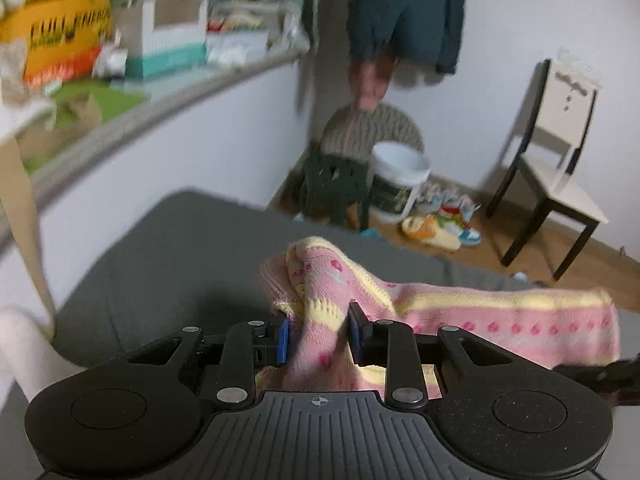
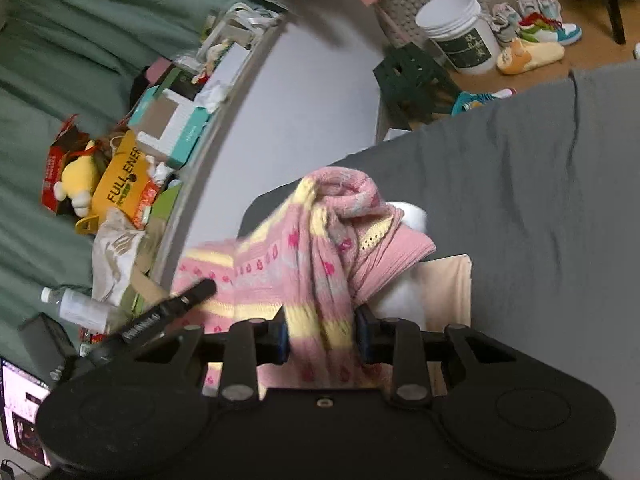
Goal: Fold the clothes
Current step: 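Carry the folded cardigan with both tools onto the stack of white clothes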
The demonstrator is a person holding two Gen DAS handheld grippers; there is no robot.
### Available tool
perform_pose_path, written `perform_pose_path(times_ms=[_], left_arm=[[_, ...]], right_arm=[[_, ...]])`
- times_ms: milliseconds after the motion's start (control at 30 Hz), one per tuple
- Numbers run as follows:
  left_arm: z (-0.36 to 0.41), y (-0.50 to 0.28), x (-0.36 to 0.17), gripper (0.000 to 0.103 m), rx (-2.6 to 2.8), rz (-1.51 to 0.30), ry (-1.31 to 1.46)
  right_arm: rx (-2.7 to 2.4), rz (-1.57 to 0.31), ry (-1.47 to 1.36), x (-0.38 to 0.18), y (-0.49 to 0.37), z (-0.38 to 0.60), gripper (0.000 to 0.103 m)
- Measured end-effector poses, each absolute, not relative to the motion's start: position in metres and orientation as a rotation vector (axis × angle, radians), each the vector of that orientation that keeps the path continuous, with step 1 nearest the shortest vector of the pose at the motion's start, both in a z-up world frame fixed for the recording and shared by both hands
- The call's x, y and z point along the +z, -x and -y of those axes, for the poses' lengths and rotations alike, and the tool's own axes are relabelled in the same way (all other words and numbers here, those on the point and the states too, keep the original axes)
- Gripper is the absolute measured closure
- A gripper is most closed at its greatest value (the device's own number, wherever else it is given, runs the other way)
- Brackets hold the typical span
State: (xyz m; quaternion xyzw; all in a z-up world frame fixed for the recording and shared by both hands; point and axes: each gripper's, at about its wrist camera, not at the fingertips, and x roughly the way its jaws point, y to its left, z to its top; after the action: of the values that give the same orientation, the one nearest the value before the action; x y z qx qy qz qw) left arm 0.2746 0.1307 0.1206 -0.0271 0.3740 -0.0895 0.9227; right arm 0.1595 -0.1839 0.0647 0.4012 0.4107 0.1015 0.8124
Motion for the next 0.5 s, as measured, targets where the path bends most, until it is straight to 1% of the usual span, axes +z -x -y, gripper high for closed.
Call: perform_pose_path(times_ms=[100, 133, 167, 200, 300, 333, 400, 433, 467, 500], left_arm=[[-0.136, -0.283, 0.096, 0.074, -0.198, -0.777, 0.098], [-0.138, -0.284, 0.089, 0.072, -0.201, -0.780, 0.125], [-0.139, -0.285, 0.082, 0.068, -0.204, -0.782, 0.152], [-0.141, -0.286, 0.074, 0.062, -0.206, -0.785, 0.179], [-0.149, -0.286, 0.062, 0.033, -0.160, -0.783, 0.243], [-0.153, -0.285, 0.063, 0.032, -0.145, -0.773, 0.268], [-0.161, -0.279, 0.067, 0.032, -0.134, -0.739, 0.321], [-0.164, -0.275, 0.072, 0.032, -0.126, -0.720, 0.346], [-0.167, -0.271, 0.077, 0.032, -0.124, -0.702, 0.365], [-0.169, -0.267, 0.081, 0.031, -0.124, -0.683, 0.383]], right_arm=[[0.223, -0.860, -0.908, 0.049, -0.164, 0.193, 0.072], [0.227, -0.857, -0.919, 0.045, -0.166, 0.195, 0.072], [0.228, -0.854, -0.927, 0.042, -0.168, 0.197, 0.071], [0.230, -0.850, -0.935, 0.038, -0.168, 0.198, 0.070], [0.235, -0.842, -1.006, 0.026, -0.170, 0.204, 0.063], [0.242, -0.840, -1.031, 0.023, -0.171, 0.206, 0.061], [0.245, -0.837, -1.024, 0.023, -0.170, 0.206, 0.052], [0.238, -0.836, -1.006, 0.025, -0.169, 0.206, 0.044], [0.229, -0.831, -0.990, 0.027, -0.169, 0.206, 0.041], [0.228, -0.821, -0.980, 0.030, -0.169, 0.206, 0.041]])
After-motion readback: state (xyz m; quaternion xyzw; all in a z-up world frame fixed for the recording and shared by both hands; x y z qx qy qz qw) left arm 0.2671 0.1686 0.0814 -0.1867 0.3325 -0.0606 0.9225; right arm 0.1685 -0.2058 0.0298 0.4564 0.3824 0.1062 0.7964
